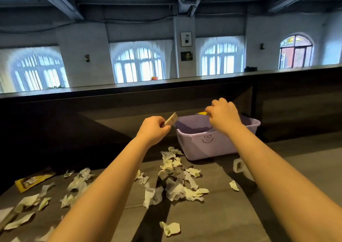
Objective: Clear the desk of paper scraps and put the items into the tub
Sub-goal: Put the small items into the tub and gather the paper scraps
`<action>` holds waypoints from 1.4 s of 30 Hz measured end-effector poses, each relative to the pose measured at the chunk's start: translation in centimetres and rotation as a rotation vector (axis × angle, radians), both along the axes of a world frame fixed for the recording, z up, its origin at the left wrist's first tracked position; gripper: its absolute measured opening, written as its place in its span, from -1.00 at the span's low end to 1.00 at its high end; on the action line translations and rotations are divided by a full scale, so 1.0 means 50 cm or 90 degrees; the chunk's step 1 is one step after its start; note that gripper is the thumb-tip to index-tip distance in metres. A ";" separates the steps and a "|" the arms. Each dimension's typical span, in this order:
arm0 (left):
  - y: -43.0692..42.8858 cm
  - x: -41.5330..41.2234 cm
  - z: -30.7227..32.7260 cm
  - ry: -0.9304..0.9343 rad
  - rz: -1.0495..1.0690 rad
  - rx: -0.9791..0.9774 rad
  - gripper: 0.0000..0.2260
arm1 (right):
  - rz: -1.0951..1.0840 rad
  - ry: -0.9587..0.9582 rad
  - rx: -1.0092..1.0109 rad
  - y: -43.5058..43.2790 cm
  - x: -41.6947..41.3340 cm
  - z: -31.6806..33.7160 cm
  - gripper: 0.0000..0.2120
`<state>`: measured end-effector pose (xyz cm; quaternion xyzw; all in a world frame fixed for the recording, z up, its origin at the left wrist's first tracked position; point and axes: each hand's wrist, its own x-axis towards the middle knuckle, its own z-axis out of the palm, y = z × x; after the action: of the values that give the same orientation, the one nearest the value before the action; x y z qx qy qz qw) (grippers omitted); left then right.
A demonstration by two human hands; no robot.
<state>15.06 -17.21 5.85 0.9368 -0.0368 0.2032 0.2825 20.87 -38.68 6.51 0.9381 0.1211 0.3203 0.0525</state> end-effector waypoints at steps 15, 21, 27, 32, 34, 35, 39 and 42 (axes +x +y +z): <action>-0.031 0.055 -0.014 0.004 -0.009 0.070 -0.84 | 0.067 0.311 0.170 -0.021 0.024 -0.087 -0.43; -0.103 0.099 -0.006 -0.002 -0.010 0.181 -0.73 | 0.052 0.292 0.147 -0.050 0.020 -0.099 -0.46; -0.154 0.138 -0.021 0.094 -0.045 0.193 -0.67 | 0.049 0.286 0.110 -0.050 0.026 -0.113 -0.29; -0.130 0.127 -0.035 0.115 -0.055 0.147 -0.66 | 0.049 0.296 0.124 -0.051 0.030 -0.110 -0.29; -0.109 0.118 -0.035 0.096 -0.045 0.140 -0.69 | 0.047 0.304 0.139 -0.048 0.025 -0.108 -0.30; -0.097 0.112 -0.034 0.094 -0.038 0.136 -0.70 | 0.048 0.307 0.147 -0.044 0.021 -0.105 -0.29; -0.050 0.075 -0.025 0.090 -0.020 0.150 -0.70 | 0.081 0.304 0.187 -0.021 -0.004 -0.091 -0.31; -0.010 0.031 -0.018 0.077 0.001 0.172 -0.64 | 0.115 0.276 0.202 0.012 -0.034 -0.077 -0.38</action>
<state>16.61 -17.70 4.94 0.9768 -0.0461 0.1397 0.1555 19.16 -38.07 2.65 0.9665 0.1610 0.1307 -0.1512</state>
